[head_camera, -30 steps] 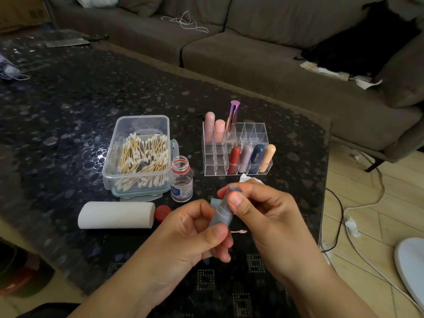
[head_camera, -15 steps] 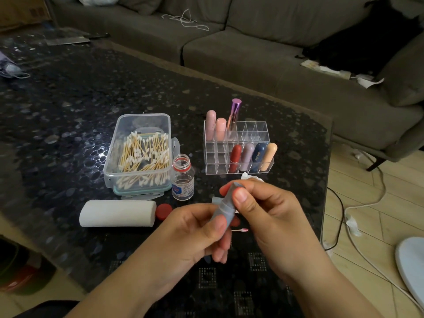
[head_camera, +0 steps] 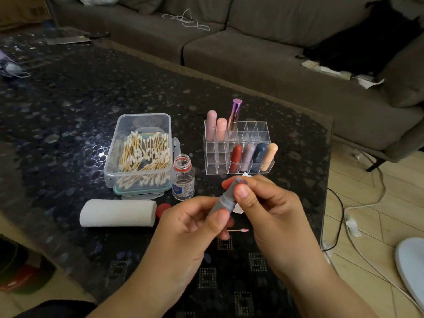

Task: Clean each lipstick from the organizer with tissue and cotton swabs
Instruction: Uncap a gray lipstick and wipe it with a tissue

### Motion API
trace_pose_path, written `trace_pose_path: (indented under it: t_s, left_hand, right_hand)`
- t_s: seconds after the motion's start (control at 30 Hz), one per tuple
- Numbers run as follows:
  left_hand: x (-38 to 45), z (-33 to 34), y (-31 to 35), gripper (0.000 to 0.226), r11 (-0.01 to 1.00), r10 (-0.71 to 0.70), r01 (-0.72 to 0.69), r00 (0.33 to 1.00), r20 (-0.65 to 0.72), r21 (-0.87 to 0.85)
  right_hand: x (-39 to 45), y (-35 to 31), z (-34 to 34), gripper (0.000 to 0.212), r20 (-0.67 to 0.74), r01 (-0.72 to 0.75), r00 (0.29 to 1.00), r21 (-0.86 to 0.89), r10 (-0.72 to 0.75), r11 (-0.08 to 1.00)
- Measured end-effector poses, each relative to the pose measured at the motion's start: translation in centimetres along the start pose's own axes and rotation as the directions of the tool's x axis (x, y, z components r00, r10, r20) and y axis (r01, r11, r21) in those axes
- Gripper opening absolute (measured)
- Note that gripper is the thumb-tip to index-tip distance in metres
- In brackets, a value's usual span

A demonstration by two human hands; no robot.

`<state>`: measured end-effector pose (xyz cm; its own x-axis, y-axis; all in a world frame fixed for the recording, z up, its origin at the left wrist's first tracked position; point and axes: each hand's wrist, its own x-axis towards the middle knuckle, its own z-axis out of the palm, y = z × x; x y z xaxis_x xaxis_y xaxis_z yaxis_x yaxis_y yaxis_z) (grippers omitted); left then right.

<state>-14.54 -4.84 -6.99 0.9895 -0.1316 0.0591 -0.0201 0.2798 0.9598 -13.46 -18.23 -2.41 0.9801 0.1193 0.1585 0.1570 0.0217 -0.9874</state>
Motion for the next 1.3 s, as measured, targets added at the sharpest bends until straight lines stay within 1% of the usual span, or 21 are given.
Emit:
trace_pose_path:
  t_s: [0.07, 0.1, 0.13, 0.17, 0.23, 0.27, 0.3, 0.33, 0.4, 0.5, 0.6, 0.73, 0.77, 0.83, 0.9, 0.93, 0.97, 1.0, 1.07, 1.17, 1.3]
  left_hand:
    - [-0.1, 0.1, 0.0, 0.027, 0.992, 0.07, -0.064, 0.996, -0.051, 0.113]
    - [-0.1, 0.1, -0.1, 0.027, 0.992, 0.054, -0.048, 0.997, -0.049, 0.113]
    - [0.0, 0.0, -0.2, 0.033, 0.998, 0.001, 0.0, 1.0, -0.017, 0.062]
    - [0.0, -0.1, -0.2, 0.043, 0.996, -0.075, 0.076, 0.997, 0.037, -0.042]
    - [0.2, -0.1, 0.1, 0.057, 0.925, -0.214, 0.266, 0.954, 0.209, -0.27]
    - [0.3, -0.1, 0.2, 0.056, 0.887, -0.251, 0.339, 0.924, 0.287, -0.314]
    - [0.3, -0.2, 0.2, 0.052, 0.87, -0.256, 0.368, 0.906, 0.336, -0.328]
    - [0.2, -0.3, 0.2, 0.046, 0.87, -0.237, 0.36, 0.904, 0.355, -0.337]
    - [0.1, -0.3, 0.1, 0.039, 0.888, -0.178, 0.292, 0.93, 0.32, -0.355]
    - [0.1, 0.0, 0.1, 0.043, 0.919, -0.116, 0.189, 0.968, 0.221, -0.345]
    - [0.0, 0.3, -0.1, 0.048, 0.945, -0.076, 0.115, 0.988, 0.136, -0.308]
    - [-0.1, 0.5, -0.1, 0.048, 0.962, -0.058, 0.074, 0.996, 0.07, -0.263]
    - [-0.1, 0.4, -0.1, 0.046, 0.96, -0.062, 0.085, 0.994, 0.091, -0.265]
    - [0.1, 0.2, 0.0, 0.04, 0.934, -0.093, 0.164, 0.969, 0.23, -0.316]
    - [0.3, -0.1, 0.4, 0.039, 0.877, -0.148, 0.31, 0.901, 0.407, -0.367]
    - [0.5, -0.3, 0.5, 0.038, 0.854, -0.162, 0.36, 0.871, 0.464, -0.377]
    - [0.5, -0.4, 0.6, 0.036, 0.844, -0.162, 0.376, 0.858, 0.487, -0.383]
    - [0.5, -0.4, 0.6, 0.034, 0.849, -0.153, 0.362, 0.865, 0.477, -0.386]
    - [0.3, -0.1, 0.3, 0.032, 0.892, -0.116, 0.268, 0.914, 0.389, -0.364]
    - [0.1, 0.5, 0.0, 0.038, 0.957, -0.037, 0.095, 0.977, 0.211, -0.274]
    - [-0.2, 0.8, -0.4, 0.046, 0.996, 0.067, -0.062, 0.996, 0.063, -0.071]
  right_hand:
    - [0.1, 0.3, -0.1, 0.018, -0.002, 0.01, 1.0, -0.071, -0.01, 0.997]
    - [0.1, 0.4, -0.3, 0.018, 0.003, 0.007, 1.0, -0.083, -0.007, 0.997]
    - [0.2, 0.4, -0.5, 0.019, 0.008, -0.01, 1.0, -0.049, 0.01, 0.999]
    - [0.2, 0.4, -0.7, 0.018, 0.015, -0.019, 1.0, -0.014, 0.02, 1.0]
    - [0.2, 0.2, -0.8, 0.017, 0.017, -0.014, 1.0, -0.001, 0.014, 1.0]
    - [0.1, 0.2, -0.9, 0.018, 0.014, -0.014, 1.0, 0.005, 0.014, 1.0]
    - [0.1, 0.1, -0.9, 0.018, 0.013, -0.023, 1.0, 0.026, 0.023, 0.999]
    - [0.1, 0.1, -0.9, 0.017, 0.011, -0.03, 1.0, 0.034, 0.03, 0.999]
    - [0.0, 0.0, -0.8, 0.018, 0.016, -0.008, 1.0, 0.002, 0.008, 1.0]
    - [-0.1, -0.3, -0.5, 0.02, 0.031, 0.041, 0.999, 0.055, -0.043, 0.998]
    - [-0.2, -0.5, -0.3, 0.023, 0.046, 0.071, 0.996, 0.087, -0.075, 0.994]
    - [-0.2, -0.5, -0.2, 0.023, 0.044, 0.088, 0.995, 0.063, -0.091, 0.994]
    - [-0.3, -0.6, -0.2, 0.022, 0.046, 0.078, 0.996, 0.072, -0.081, 0.994]
    - [-0.4, -0.7, -0.3, 0.017, 0.048, 0.045, 0.998, 0.077, -0.048, 0.996]
    - [-0.5, -0.7, -0.5, 0.015, 0.035, 0.017, 0.999, 0.023, -0.018, 1.0]
    - [-0.5, -0.6, -0.6, 0.015, 0.031, 0.01, 0.999, -0.001, -0.01, 1.0]
    - [-0.6, -0.5, -0.7, 0.016, 0.029, 0.009, 1.0, -0.023, -0.008, 1.0]
    - [-0.6, -0.4, -0.7, 0.017, 0.024, 0.021, 1.0, -0.054, -0.019, 0.998]
    - [-0.7, -0.2, -0.6, 0.02, 0.028, 0.06, 0.998, -0.092, -0.058, 0.994]
    - [-0.8, -0.3, -0.3, 0.018, 0.027, 0.08, 0.996, 0.009, -0.08, 0.997]
    - [-0.6, -0.4, 0.0, 0.015, 0.0, 0.105, 0.994, -0.03, -0.105, 0.994]
